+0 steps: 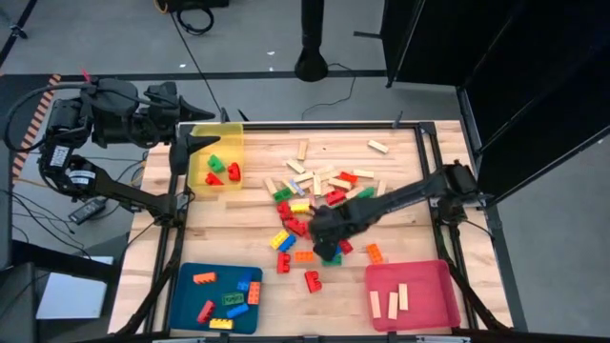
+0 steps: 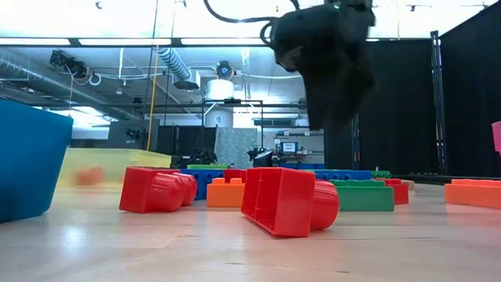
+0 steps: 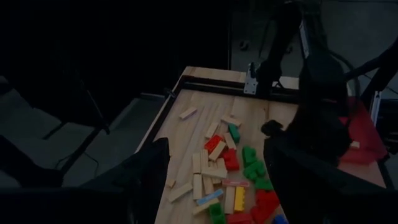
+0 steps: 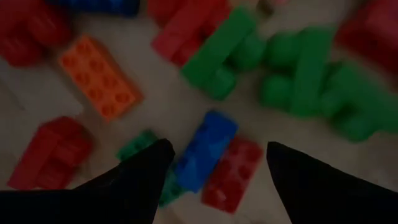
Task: Sort blocks by size
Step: Put the blue game piece into the blue bin
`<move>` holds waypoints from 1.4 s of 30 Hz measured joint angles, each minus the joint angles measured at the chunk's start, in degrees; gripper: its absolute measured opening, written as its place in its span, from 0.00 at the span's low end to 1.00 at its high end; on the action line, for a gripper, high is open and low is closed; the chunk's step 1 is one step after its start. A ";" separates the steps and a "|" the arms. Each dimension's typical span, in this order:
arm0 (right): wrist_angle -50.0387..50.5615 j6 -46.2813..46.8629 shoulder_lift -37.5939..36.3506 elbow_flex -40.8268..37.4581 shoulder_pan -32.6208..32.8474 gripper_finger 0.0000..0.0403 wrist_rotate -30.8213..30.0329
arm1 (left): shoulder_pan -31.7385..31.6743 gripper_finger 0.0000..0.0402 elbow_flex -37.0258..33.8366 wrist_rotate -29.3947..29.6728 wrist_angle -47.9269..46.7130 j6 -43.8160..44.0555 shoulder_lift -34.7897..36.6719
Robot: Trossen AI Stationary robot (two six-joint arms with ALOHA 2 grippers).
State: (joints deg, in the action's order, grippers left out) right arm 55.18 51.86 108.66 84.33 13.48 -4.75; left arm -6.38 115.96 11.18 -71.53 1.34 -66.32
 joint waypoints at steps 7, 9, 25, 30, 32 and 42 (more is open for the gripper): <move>-7.36 4.12 4.10 -4.13 2.71 0.71 -0.52 | -0.02 0.67 0.00 0.19 -0.01 -1.30 -0.02; -8.02 4.12 5.51 -4.00 2.71 0.71 -0.46 | -0.02 0.67 0.00 0.38 0.00 -1.31 -0.04; -6.51 4.81 6.13 -3.92 1.32 0.15 -0.39 | -0.02 0.67 0.00 0.53 -0.01 -1.31 -0.04; -5.03 3.58 5.62 -2.77 1.00 0.03 -0.74 | -0.02 0.67 0.00 0.78 0.03 -1.31 -0.04; -4.35 2.65 5.09 -1.70 0.77 0.03 -1.06 | -0.02 0.67 0.00 0.97 0.05 -1.31 -0.04; -3.56 -4.55 2.08 3.28 -1.35 0.04 -4.21 | -0.02 0.67 0.00 1.07 0.04 -1.18 -0.04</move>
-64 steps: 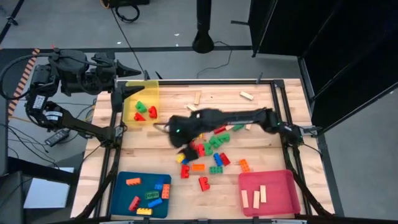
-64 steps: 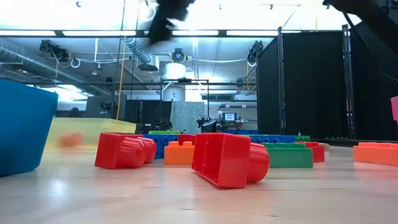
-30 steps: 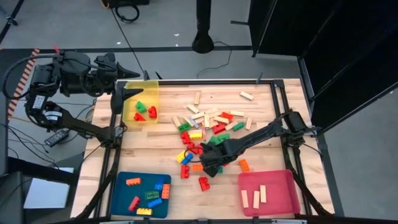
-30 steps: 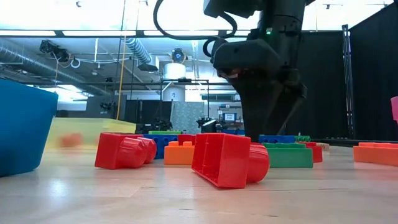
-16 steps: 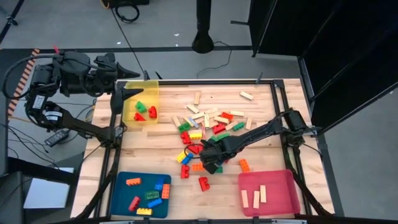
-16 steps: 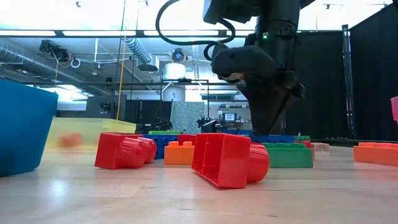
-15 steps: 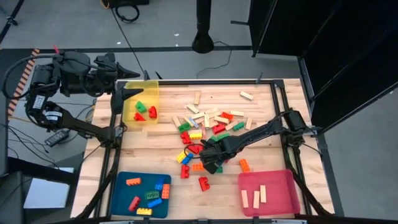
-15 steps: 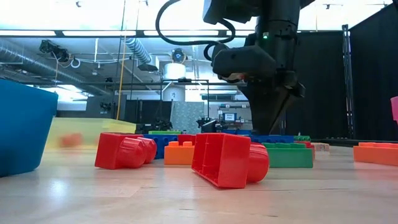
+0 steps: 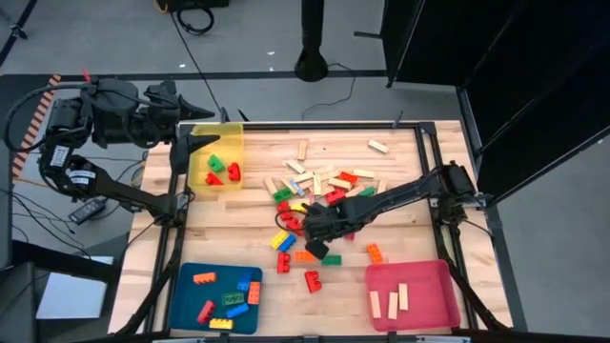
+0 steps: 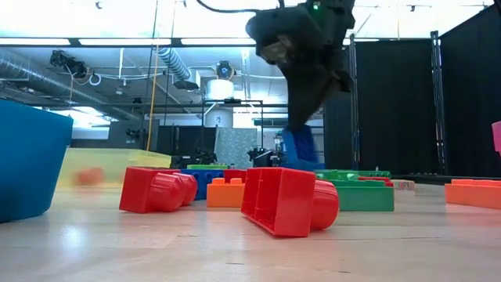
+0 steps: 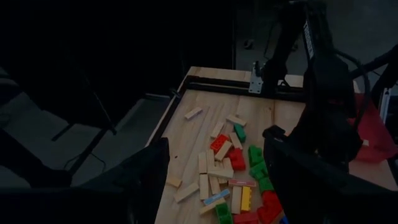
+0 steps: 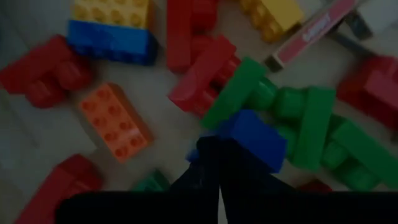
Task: Sort blocks by size
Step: Put the blue game piece into the blue bin
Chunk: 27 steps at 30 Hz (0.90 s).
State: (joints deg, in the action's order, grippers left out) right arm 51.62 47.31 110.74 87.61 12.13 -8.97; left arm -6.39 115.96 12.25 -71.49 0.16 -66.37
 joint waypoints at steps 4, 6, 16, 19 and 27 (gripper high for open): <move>0.19 -2.90 -0.29 1.08 -0.09 0.01 -0.34 | 0.00 0.67 0.00 0.04 0.00 0.02 0.00; 0.18 -3.46 -0.29 1.33 -0.09 0.02 -1.52 | 0.02 0.67 0.00 0.12 0.01 0.02 0.00; -1.24 -10.26 -0.29 5.81 -0.21 0.01 -1.99 | 0.00 0.67 0.00 2.55 -0.01 -0.79 0.00; -4.77 -14.47 -0.29 7.91 -0.51 0.01 -1.97 | 0.01 0.67 0.00 3.60 0.01 -1.29 0.00; -24.22 -28.74 0.04 9.14 -2.31 0.01 0.61 | 0.01 0.67 0.00 3.81 0.01 -1.36 0.00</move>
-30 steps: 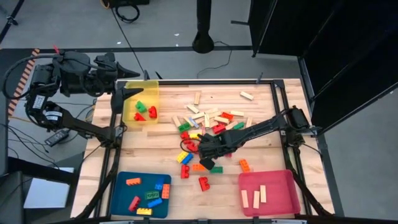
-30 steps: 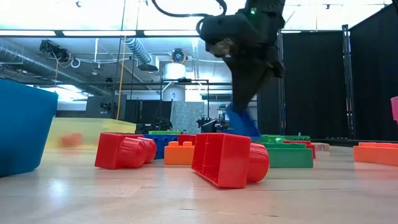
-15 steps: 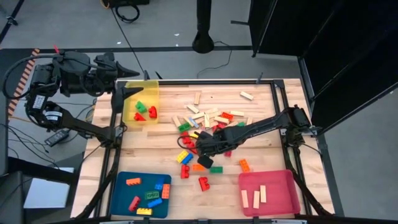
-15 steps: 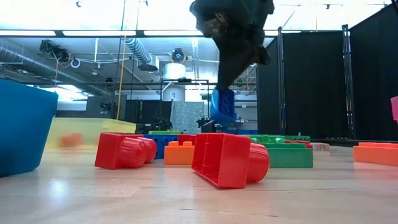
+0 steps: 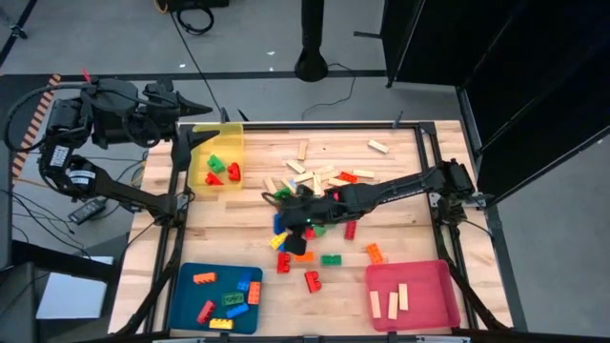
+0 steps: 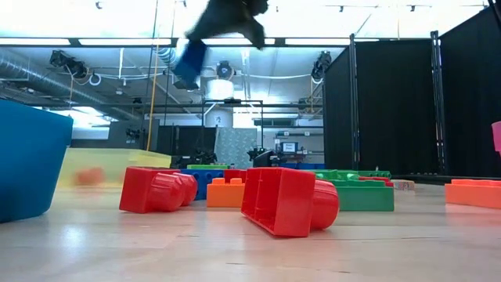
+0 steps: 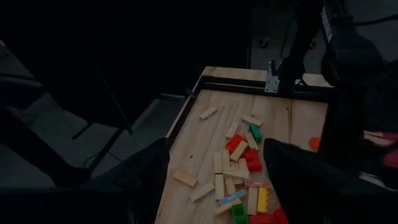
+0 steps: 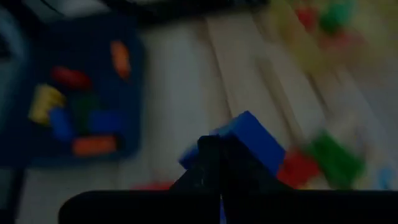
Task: Sort blocks by size
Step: Put the blue game piece into the blue bin, then move blue game piece to the center
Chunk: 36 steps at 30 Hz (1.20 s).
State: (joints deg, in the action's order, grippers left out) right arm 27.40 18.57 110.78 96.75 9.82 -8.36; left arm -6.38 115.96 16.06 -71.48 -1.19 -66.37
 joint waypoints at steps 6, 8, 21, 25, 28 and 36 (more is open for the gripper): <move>-12.93 -5.16 1.77 0.06 -1.38 0.01 5.94 | -0.01 0.67 0.00 0.85 0.02 -0.04 0.02; -15.20 -6.87 2.43 -0.04 -1.50 0.01 8.41 | 0.01 0.67 0.00 0.99 0.00 0.02 0.03; -24.51 -11.04 8.35 0.83 0.43 0.02 12.28 | -0.01 0.67 0.00 2.78 -0.07 4.77 0.04; -20.61 -15.03 8.43 0.75 -0.70 0.13 10.85 | -0.01 0.67 0.00 2.84 -0.20 6.37 0.04; -16.88 -17.26 8.35 0.78 -1.33 0.26 10.88 | -0.01 0.67 0.00 3.28 -1.20 7.19 0.02; 6.79 -16.79 2.09 0.74 -3.70 0.53 16.26 | -0.02 0.67 -7.69 -0.47 -19.02 10.38 -2.73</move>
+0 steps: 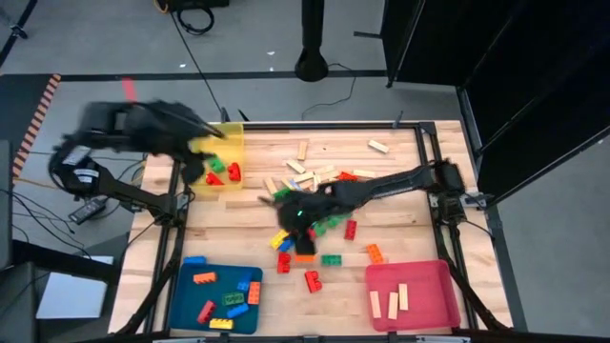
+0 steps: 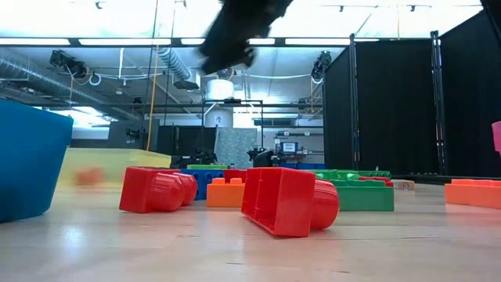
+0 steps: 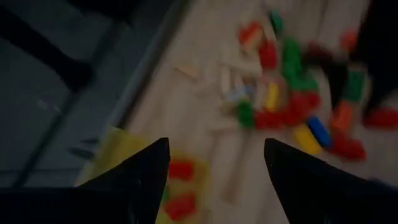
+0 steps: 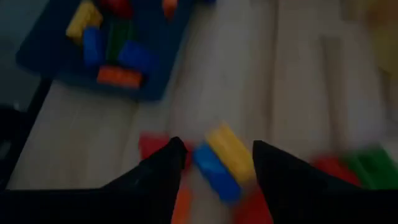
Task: Sort blocks by size
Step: Move blue game piece to the center
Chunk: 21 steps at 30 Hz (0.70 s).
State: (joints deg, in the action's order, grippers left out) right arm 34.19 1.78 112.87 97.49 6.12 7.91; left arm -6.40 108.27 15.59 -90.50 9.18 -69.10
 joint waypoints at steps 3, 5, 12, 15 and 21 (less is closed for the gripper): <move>9.47 -2.46 -6.20 0.00 -1.51 0.55 0.46 | 0.01 0.67 -8.60 -8.82 4.57 1.31 -0.45; 15.79 -3.32 -11.33 0.00 -2.50 0.55 -0.36 | 0.06 0.67 -13.55 -12.53 6.31 1.56 -1.48; 25.55 -0.66 -29.24 0.04 -3.11 0.48 -11.44 | 0.03 0.64 -31.89 -9.61 2.31 8.71 -5.98; 25.69 2.43 -34.89 0.07 -2.90 0.45 -17.30 | 0.03 0.56 -38.26 -10.35 1.93 15.21 -6.93; 26.53 4.58 -41.53 0.09 -1.20 0.38 -27.60 | 1.80 0.19 -46.13 -16.59 0.38 31.53 -7.08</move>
State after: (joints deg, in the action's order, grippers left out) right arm 60.72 6.36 71.34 97.58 4.92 -19.70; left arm -4.60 62.14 -1.00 -90.12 40.71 -76.18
